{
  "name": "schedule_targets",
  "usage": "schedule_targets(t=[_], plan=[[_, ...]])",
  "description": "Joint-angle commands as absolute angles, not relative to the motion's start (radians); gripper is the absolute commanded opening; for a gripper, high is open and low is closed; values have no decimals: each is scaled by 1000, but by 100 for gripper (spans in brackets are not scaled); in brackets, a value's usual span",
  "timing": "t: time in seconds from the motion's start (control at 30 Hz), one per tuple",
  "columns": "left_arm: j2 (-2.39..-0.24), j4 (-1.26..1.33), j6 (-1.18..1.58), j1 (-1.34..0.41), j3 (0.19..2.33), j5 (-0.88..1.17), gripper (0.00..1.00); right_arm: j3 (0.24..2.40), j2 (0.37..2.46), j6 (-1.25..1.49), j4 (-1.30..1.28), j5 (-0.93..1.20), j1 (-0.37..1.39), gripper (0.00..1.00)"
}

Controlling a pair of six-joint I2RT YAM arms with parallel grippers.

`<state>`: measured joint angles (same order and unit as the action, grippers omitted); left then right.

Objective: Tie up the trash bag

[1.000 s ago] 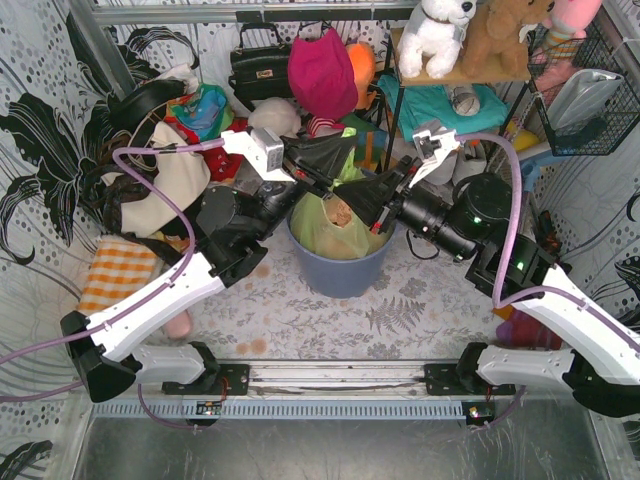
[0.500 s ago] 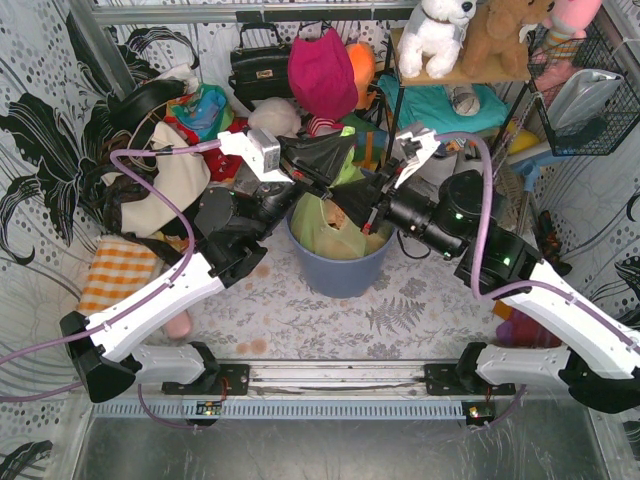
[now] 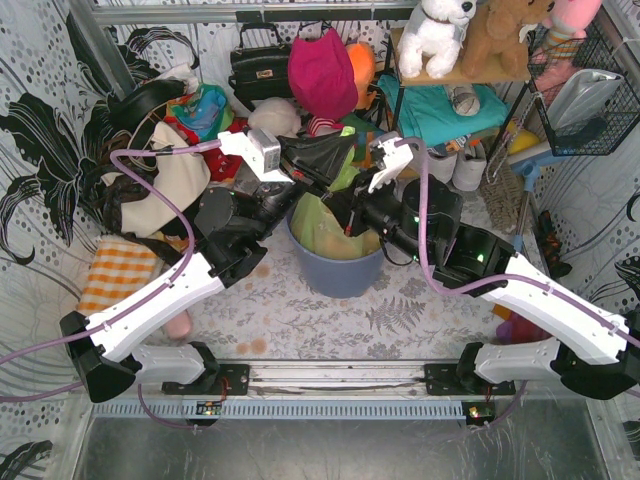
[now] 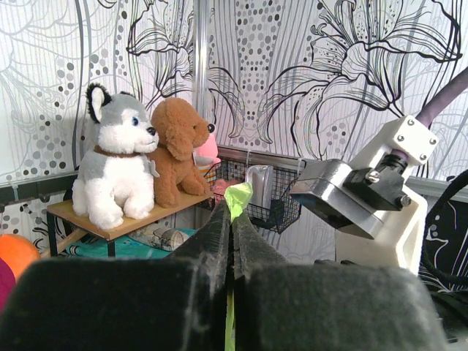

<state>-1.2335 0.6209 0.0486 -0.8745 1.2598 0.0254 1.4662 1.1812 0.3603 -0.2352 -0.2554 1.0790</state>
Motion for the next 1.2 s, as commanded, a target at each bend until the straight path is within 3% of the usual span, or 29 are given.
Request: schedule_targets(t=[0.0, 0.43, 0.9, 1.17], plan=[[-1216, 657, 30, -876, 1281, 21, 5, 1493, 1174, 346, -266, -479, 1097, 0], [-1217, 642, 27, -876, 1288, 35, 6, 1490, 1210, 361, -285, -682, 1101, 0], [-1226, 623, 34, -876, 1296, 70, 6, 1214, 1241, 196, 354, -916, 1105, 0], [-1229, 622, 40, -876, 1295, 83, 6, 1176, 1304, -17, 628, -1008, 1105, 0]])
